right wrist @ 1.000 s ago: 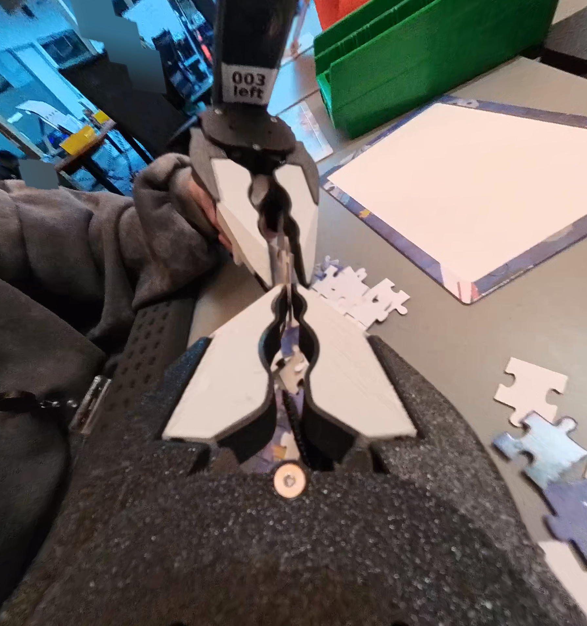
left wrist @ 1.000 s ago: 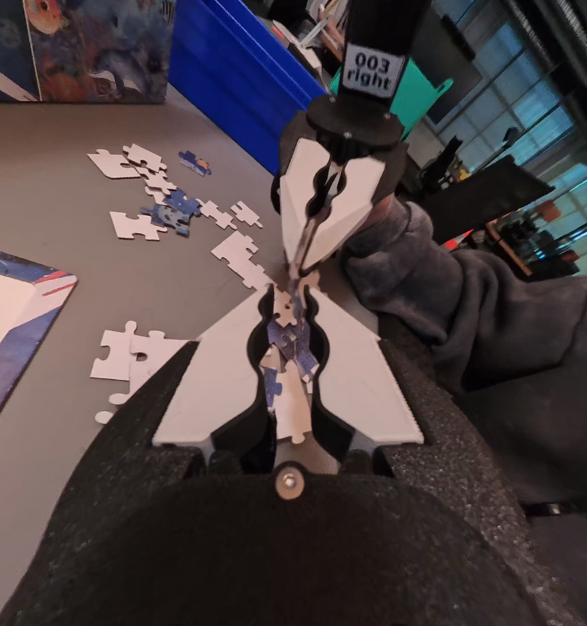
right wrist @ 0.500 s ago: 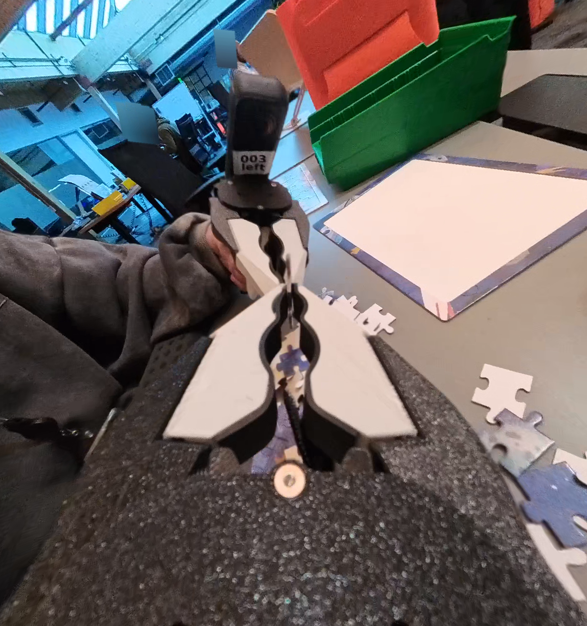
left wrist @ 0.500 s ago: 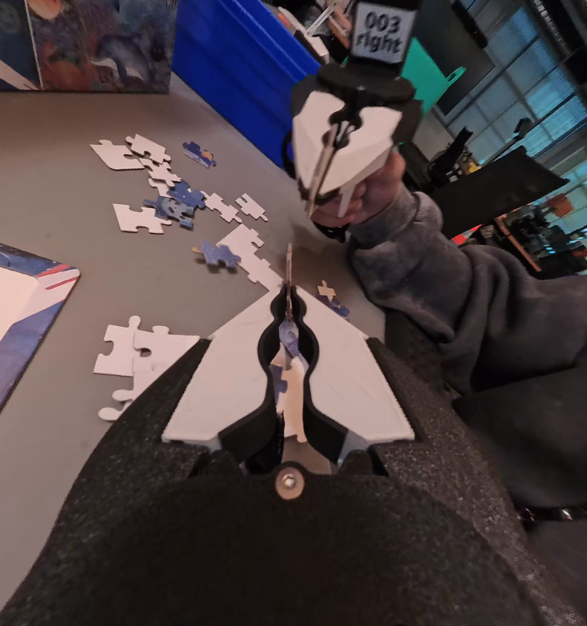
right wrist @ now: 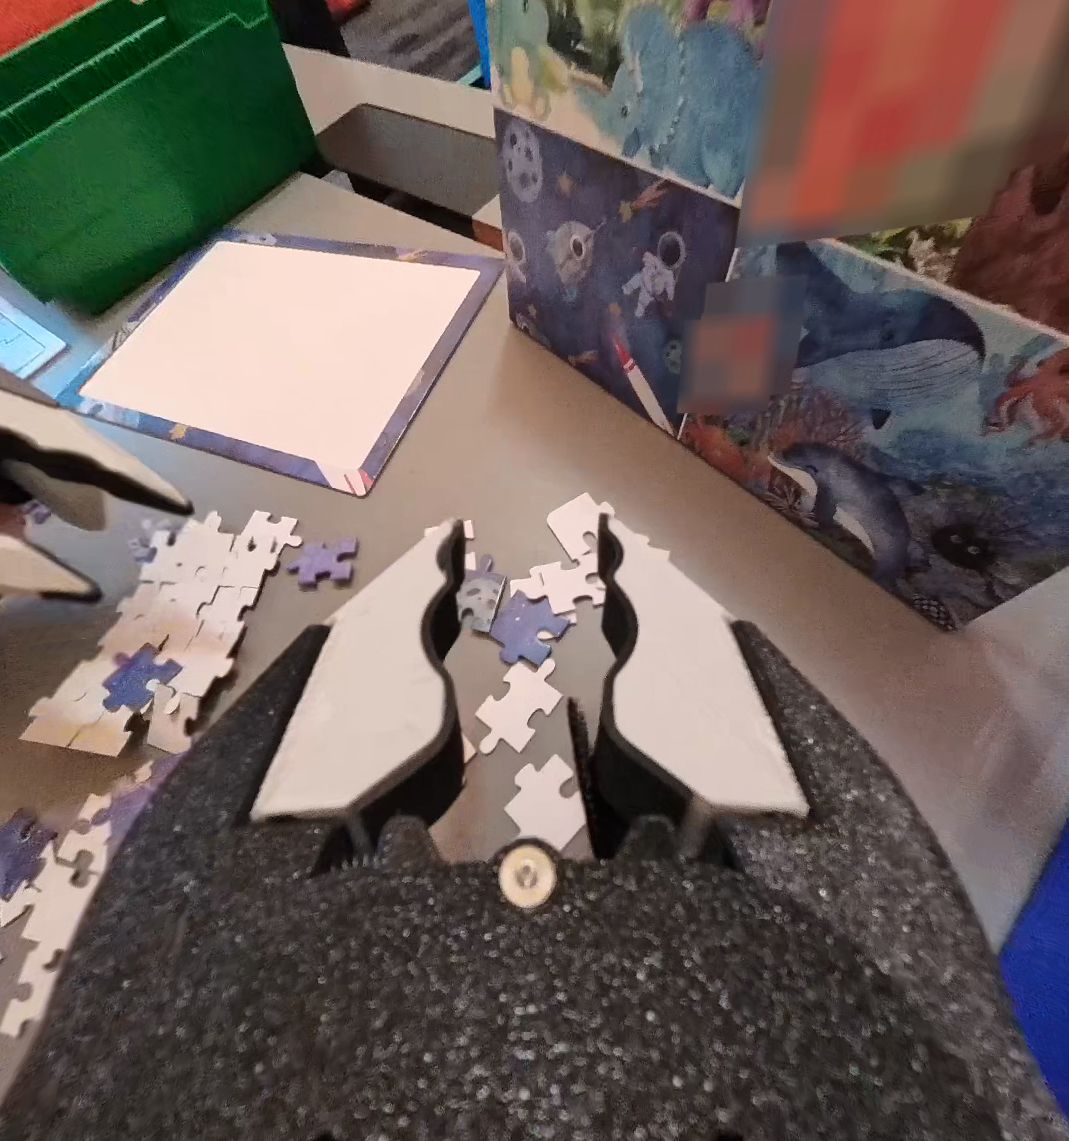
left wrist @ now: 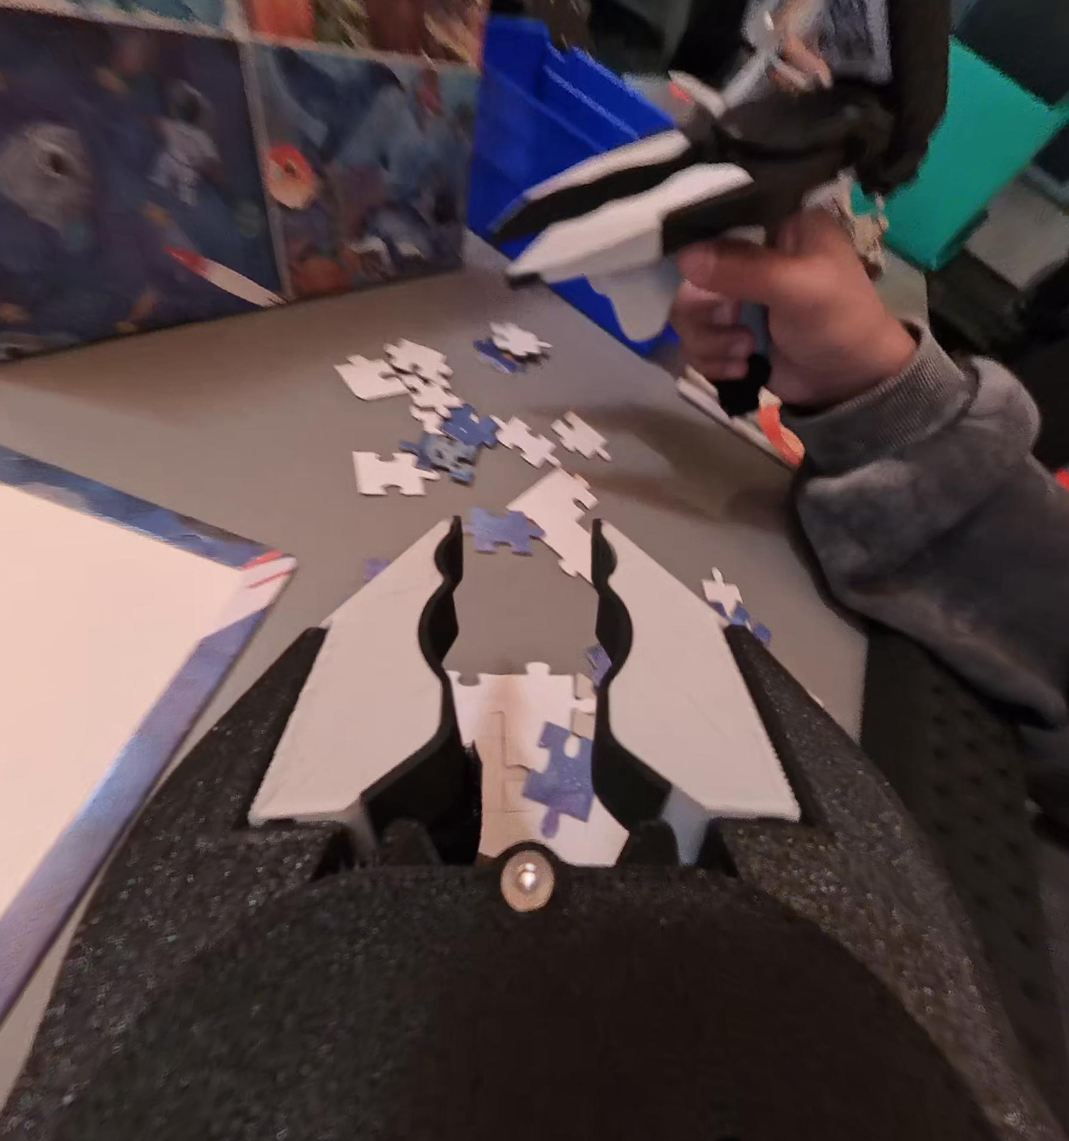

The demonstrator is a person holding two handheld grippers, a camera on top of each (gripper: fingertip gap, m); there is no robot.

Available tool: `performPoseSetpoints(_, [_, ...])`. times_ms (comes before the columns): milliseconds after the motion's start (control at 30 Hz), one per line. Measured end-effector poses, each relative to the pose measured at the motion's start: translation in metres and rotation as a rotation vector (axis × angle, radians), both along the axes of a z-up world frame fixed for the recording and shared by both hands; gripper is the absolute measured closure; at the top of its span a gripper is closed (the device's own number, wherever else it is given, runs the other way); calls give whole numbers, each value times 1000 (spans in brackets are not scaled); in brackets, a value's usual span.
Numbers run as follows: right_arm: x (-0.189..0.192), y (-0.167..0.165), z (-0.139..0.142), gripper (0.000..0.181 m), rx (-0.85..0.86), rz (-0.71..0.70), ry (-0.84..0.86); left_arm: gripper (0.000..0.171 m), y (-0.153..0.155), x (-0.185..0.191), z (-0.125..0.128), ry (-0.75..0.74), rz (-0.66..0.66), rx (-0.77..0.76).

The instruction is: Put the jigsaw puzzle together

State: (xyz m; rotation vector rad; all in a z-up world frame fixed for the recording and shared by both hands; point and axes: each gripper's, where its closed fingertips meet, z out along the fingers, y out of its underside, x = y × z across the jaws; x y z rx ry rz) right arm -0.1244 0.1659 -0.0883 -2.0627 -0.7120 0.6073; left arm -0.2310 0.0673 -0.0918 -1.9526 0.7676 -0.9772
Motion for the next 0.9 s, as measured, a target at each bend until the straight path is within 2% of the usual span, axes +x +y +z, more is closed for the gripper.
performPoseSetpoints(133, [0,0,22,145,131,6,-18,132,19,-24,19,-96,95,20])
performPoseSetpoints(233, [-20,-20,64,147,275,108,5,132,27,-32,23,-70,152,61])
performPoseSetpoints(333, [-33,-67,127,145,510,157,17,132,23,-32,39,-30,176,162])
performPoseSetpoints(400, [-37,-121,156,145,582,153,123,132,7,-38,55,-3,214,227])
performPoseSetpoints(433, [-39,-153,159,144,570,166,181,132,-10,-40,64,5,226,254])
performPoseSetpoints(500, [-44,-221,144,139,483,220,261,131,-66,-40,84,-9,213,322])
performPoseSetpoints(567, [-47,-299,128,139,376,308,404,132,-138,-35,96,-50,191,382])
performPoseSetpoints(633, [-41,-369,105,139,317,343,489,132,-221,-23,90,-84,123,397])
performPoseSetpoints(700, [-27,-426,69,140,290,317,498,132,-303,-8,59,-81,29,389])
performPoseSetpoints(767, [-7,-459,22,141,261,230,443,132,-371,6,0,-41,-30,334])
performPoseSetpoints(833, [23,-480,-27,143,237,103,445,133,-426,22,-80,38,-106,217])
performPoseSetpoints(900, [52,-490,-82,138,142,-61,475,139,-452,27,-178,210,-111,34])
